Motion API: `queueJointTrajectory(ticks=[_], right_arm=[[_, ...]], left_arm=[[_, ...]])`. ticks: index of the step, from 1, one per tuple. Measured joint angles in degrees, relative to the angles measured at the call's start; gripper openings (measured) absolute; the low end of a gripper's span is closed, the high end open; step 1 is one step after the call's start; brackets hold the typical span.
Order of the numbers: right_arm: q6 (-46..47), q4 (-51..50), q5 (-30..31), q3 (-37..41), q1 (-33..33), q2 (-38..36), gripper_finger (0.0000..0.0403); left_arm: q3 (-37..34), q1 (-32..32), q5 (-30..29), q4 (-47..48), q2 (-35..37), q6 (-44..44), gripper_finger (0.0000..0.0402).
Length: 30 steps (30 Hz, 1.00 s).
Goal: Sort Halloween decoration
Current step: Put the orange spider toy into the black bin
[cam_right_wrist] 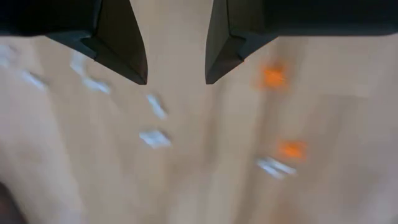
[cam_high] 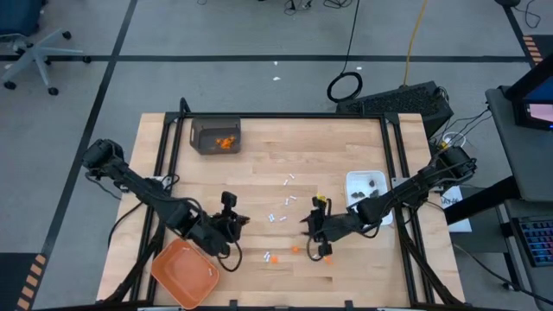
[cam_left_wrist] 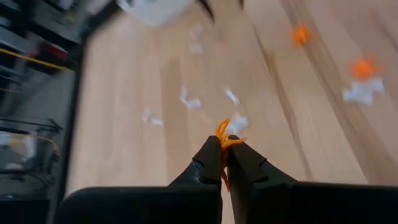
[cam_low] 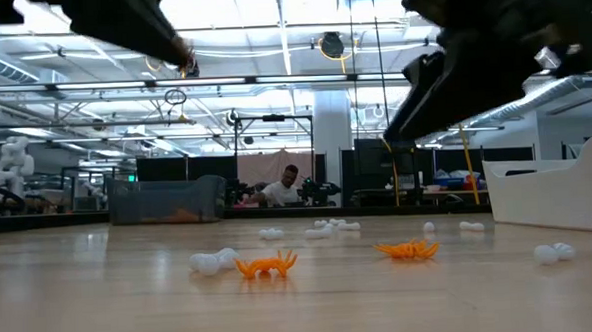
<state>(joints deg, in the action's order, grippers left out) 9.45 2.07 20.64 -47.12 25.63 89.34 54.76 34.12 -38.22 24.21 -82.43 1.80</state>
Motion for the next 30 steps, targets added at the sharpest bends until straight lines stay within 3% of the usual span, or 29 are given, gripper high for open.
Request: queueJointTrajectory(ticks=[3,7,14,21,26,30], right_arm=[[3.3,-5.8,3.5,-1.1,0.0,0.0,0.0146],[6.8,-9.8,3.8,-1.1,-0.7,0.0,0.0146],[5.2,-6.0,5.0,-1.1,-2.0,0.6,0.0146],[-3.3,2.7,4.9,-1.1,-2.0,5.3,0.0146],[-7.9,6.2,4.7,-1.1,-2.0,8.2,0.0146],[-9.2,7.6,4.7,-1.1,-2.0,8.9,0.0146]], left_arm=[[0.0,1.4,-3.4,-3.1,-0.1,-0.3,0.0003],[-0.2,3.0,-7.1,-6.3,-0.1,-5.6,0.0003],[-1.0,3.3,-11.9,-8.7,-0.1,-6.8,0.0002],[-1.0,2.0,-12.2,-8.9,-0.1,1.0,0.0002],[-1.0,2.0,-9.3,-8.5,-0.2,5.1,0.0002],[-1.0,6.1,-10.6,-9.8,-3.4,13.3,0.0002]])
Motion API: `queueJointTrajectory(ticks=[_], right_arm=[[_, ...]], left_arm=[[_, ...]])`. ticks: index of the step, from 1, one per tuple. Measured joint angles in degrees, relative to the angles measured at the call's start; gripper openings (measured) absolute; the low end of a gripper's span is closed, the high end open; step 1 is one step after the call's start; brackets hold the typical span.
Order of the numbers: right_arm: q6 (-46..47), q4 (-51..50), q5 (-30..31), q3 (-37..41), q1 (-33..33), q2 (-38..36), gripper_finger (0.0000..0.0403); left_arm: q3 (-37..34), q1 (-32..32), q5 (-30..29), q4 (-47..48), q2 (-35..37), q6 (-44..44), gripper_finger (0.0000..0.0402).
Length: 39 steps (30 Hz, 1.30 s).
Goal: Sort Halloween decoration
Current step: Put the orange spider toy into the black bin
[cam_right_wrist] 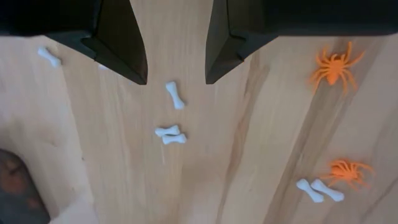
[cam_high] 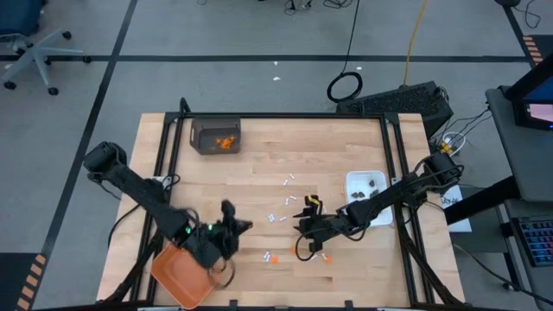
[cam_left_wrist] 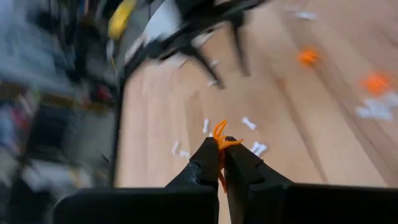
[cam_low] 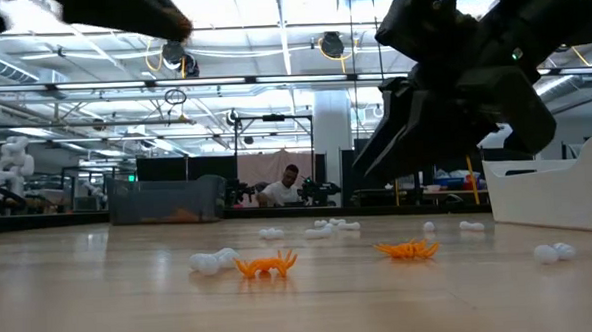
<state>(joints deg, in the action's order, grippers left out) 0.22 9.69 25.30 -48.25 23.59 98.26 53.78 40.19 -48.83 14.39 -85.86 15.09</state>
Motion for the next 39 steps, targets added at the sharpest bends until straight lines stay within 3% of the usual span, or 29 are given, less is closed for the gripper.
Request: queueJointTrajectory(ticks=[6,11,17,32,39], right_arm=[[-1.0,1.2,0.0,0.0,0.0,0.1,0.0146],[-0.9,2.1,0.0,0.0,0.0,0.1,0.0146],[-1.1,2.1,0.0,0.0,0.0,0.1,0.0146],[-1.1,2.1,0.0,0.0,0.0,0.1,0.0146],[-1.1,2.1,-0.1,0.0,0.0,0.1,0.0146]], left_arm=[[0.0,4.5,-1.7,-4.8,-5.7,27.8,0.0002],[0.0,5.0,-3.8,-7.3,-6.6,34.4,0.0002],[0.0,4.9,-4.4,-8.1,-6.6,38.0,0.0002],[0.0,4.8,-4.4,-8.0,-6.6,37.7,0.0002],[0.0,4.2,-4.4,-8.0,-6.6,32.2,0.0002]])
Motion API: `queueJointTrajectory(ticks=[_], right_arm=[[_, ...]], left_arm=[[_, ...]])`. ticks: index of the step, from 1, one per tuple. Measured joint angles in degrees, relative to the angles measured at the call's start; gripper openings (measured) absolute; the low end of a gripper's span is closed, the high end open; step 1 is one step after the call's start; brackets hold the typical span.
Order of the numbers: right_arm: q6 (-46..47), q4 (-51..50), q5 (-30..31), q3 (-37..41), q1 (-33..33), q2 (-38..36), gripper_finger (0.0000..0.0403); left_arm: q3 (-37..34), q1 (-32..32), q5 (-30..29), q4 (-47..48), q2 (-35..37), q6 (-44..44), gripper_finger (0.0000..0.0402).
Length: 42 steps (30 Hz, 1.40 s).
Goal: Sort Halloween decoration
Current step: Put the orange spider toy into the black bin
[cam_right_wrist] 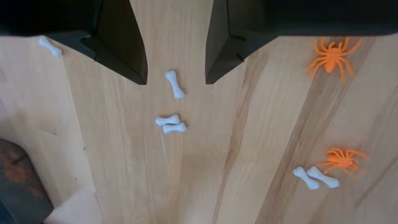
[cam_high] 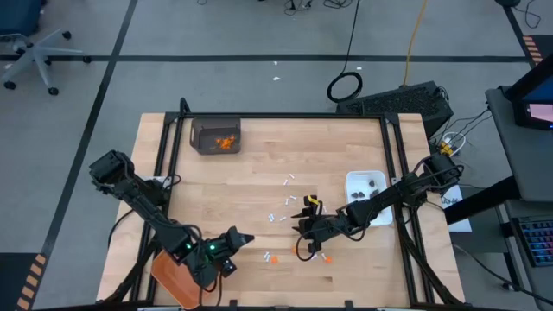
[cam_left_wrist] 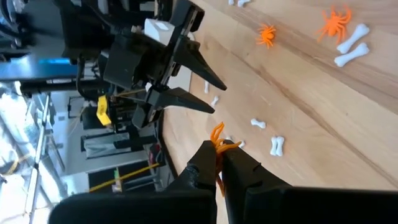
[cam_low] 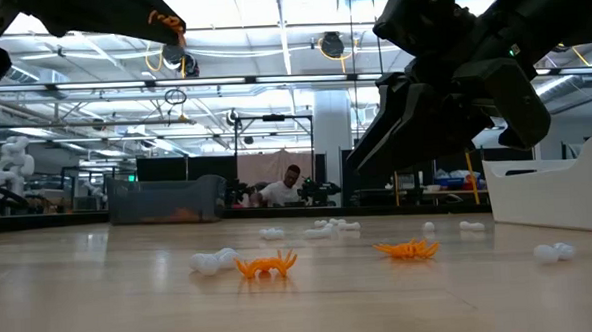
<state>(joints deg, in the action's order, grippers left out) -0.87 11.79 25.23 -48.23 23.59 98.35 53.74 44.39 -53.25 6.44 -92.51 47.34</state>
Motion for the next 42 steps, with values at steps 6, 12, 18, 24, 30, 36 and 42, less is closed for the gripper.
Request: queueJointTrajectory(ticks=[6,12,18,24,30,36,42], right_arm=[[0.0,0.0,0.0,0.0,0.0,0.0,0.0146],[0.0,0.0,0.0,0.0,0.0,0.0,0.0146],[0.0,0.0,0.0,0.0,0.0,0.0,0.0146],[0.0,0.0,0.0,0.0,0.0,0.0,0.0146],[0.0,-0.5,0.0,0.0,0.0,0.0,0.0146],[0.0,-1.4,0.0,0.0,0.0,0.0,0.0146],[0.0,-1.5,0.0,0.0,0.0,0.0,0.0146]], left_arm=[[0.0,-1.0,0.7,-0.2,0.0,-0.6,0.0002],[0.0,-1.8,0.9,-1.9,0.0,-5.6,0.0002],[0.0,-3.4,0.2,-4.2,0.0,-15.6,0.0002],[0.0,-6.9,-5.3,-7.3,0.8,-25.7,0.0002],[0.0,-14.1,0.3,-0.6,7.5,-26.2,0.0002],[0.1,-27.9,14.4,14.5,18.9,-33.1,0.0002],[0.1,-42.6,23.0,23.6,25.7,-36.4,0.0002]])
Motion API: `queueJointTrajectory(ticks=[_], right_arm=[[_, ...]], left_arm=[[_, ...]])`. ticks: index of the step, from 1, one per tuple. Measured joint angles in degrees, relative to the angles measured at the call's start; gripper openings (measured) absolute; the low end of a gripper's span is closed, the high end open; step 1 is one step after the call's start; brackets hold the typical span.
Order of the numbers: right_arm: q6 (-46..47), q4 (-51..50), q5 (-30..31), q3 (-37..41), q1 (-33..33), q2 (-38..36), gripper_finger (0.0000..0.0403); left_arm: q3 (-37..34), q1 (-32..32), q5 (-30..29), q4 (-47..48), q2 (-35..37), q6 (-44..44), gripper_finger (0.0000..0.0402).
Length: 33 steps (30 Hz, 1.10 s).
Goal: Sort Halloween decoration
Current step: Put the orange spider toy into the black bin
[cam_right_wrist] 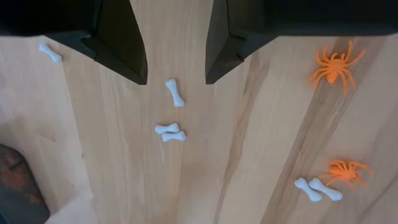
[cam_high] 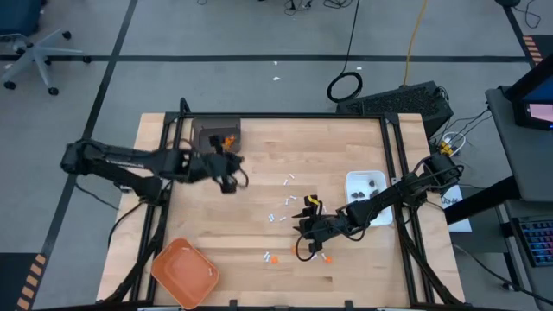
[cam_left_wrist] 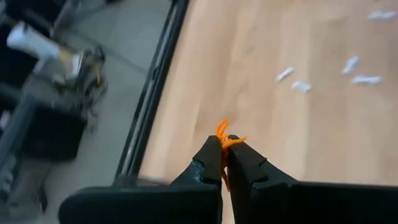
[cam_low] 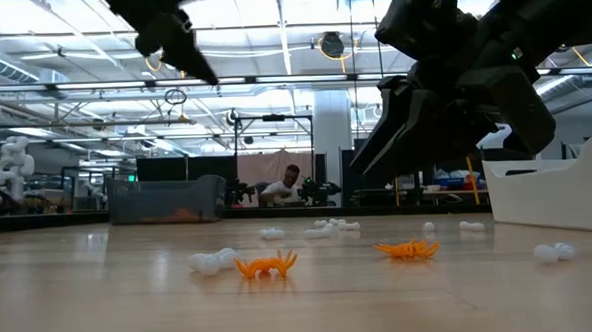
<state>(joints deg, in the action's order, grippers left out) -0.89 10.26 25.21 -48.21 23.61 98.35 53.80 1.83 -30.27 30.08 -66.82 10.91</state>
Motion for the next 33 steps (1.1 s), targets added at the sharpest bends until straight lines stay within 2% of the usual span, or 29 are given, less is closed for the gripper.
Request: queueJointTrajectory(ticks=[7,12,15,24,33], right_arm=[[0.0,-0.5,0.0,0.0,0.0,0.0,0.0146],[0.0,-0.7,0.0,0.0,0.0,0.0,0.0146],[0.0,-0.9,0.0,0.0,0.0,0.0,0.0146],[0.0,-1.4,0.0,0.0,0.0,0.0,0.0146],[0.0,-1.5,0.0,0.0,0.0,0.0,0.0146]], left_arm=[[0.0,-13.2,2.4,4.0,0.3,-0.4,0.0002],[0.0,-21.9,9.8,3.8,-0.2,-4.5,0.0002],[0.0,-26.1,11.2,4.2,-0.6,-6.0,0.0002],[0.0,-34.2,15.1,5.5,-3.6,-6.1,0.0002],[0.0,-38.3,16.9,5.7,-9.6,-6.2,0.0002]])
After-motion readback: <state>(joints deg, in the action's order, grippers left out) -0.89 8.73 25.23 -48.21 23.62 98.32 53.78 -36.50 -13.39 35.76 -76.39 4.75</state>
